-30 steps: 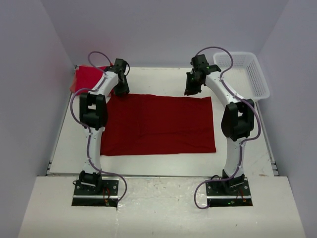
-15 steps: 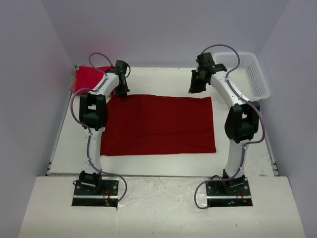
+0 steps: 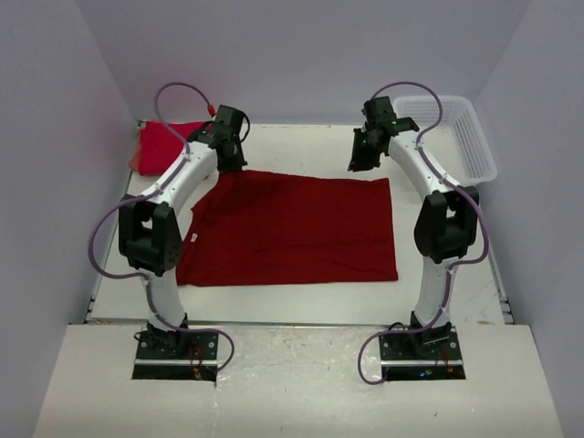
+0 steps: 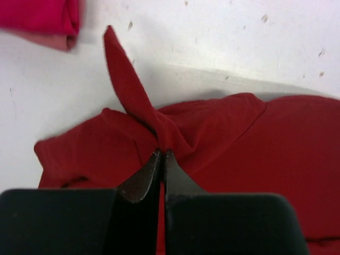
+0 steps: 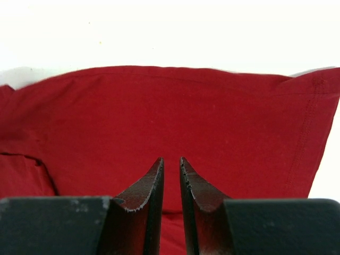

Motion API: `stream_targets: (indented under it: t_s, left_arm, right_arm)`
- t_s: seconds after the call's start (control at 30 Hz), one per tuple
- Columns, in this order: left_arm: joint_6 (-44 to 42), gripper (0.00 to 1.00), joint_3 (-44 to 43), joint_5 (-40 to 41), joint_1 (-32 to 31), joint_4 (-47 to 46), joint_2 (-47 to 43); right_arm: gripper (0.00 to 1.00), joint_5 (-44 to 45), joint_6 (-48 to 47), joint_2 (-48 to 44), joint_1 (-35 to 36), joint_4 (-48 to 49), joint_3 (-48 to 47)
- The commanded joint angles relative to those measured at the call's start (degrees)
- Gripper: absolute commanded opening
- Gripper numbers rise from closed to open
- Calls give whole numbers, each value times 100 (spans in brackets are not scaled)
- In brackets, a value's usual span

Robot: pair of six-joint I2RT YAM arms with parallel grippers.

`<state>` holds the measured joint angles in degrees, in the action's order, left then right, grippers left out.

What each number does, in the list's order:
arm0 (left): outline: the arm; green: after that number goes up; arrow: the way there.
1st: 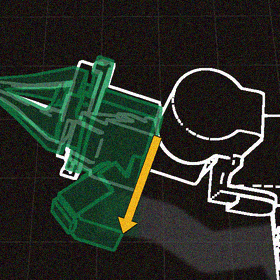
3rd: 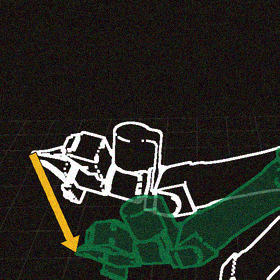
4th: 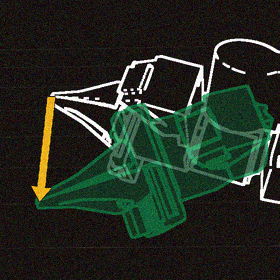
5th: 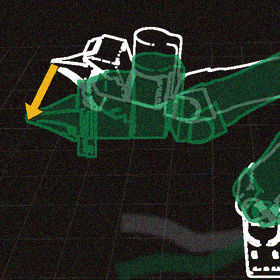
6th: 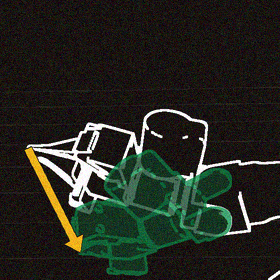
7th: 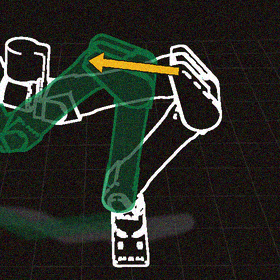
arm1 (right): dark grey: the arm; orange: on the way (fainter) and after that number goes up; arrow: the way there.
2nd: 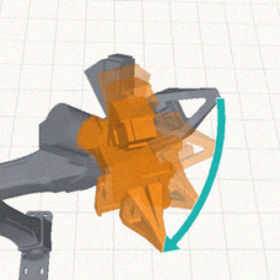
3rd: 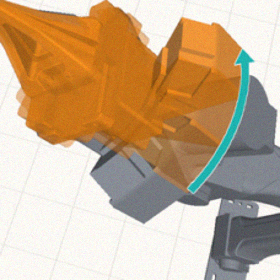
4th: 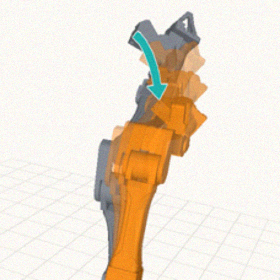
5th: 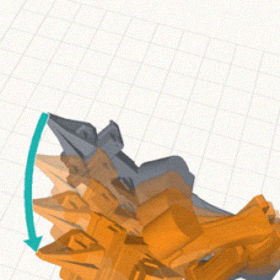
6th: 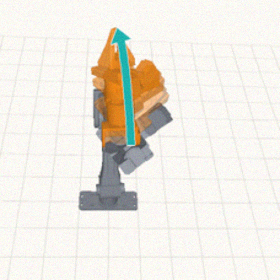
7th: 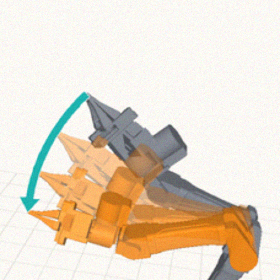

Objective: Fold and stack the t-shirts
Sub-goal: Grap the side of the flattened tshirt furthest away from the robot with both arms

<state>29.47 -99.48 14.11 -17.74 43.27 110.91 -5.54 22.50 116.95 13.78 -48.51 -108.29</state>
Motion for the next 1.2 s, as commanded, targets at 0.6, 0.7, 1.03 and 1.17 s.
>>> stream_targets:
  t_s: [0.6, 0.7, 1.03, 1.17]
  left_arm:
    - [1614, 50, 4027, 1479, -1197, -240, -3410]
    - [1281, 58, 3290, 1761, -1197, -55, -3121]
    - [428, 45, 1361, 1007, -601, 613, -739]
    - [384, 40, 1589, 550, -99, 297, -623]
  right_arm:
    - [19, -53, -62, 57, -86, -18, -184]
    - [19, -17, -9, -5, -104, -44, -175]
    - [20, 264, -158, -321, -139, -124, -35]
    - [20, 273, -211, -453, -174, -106, 80]
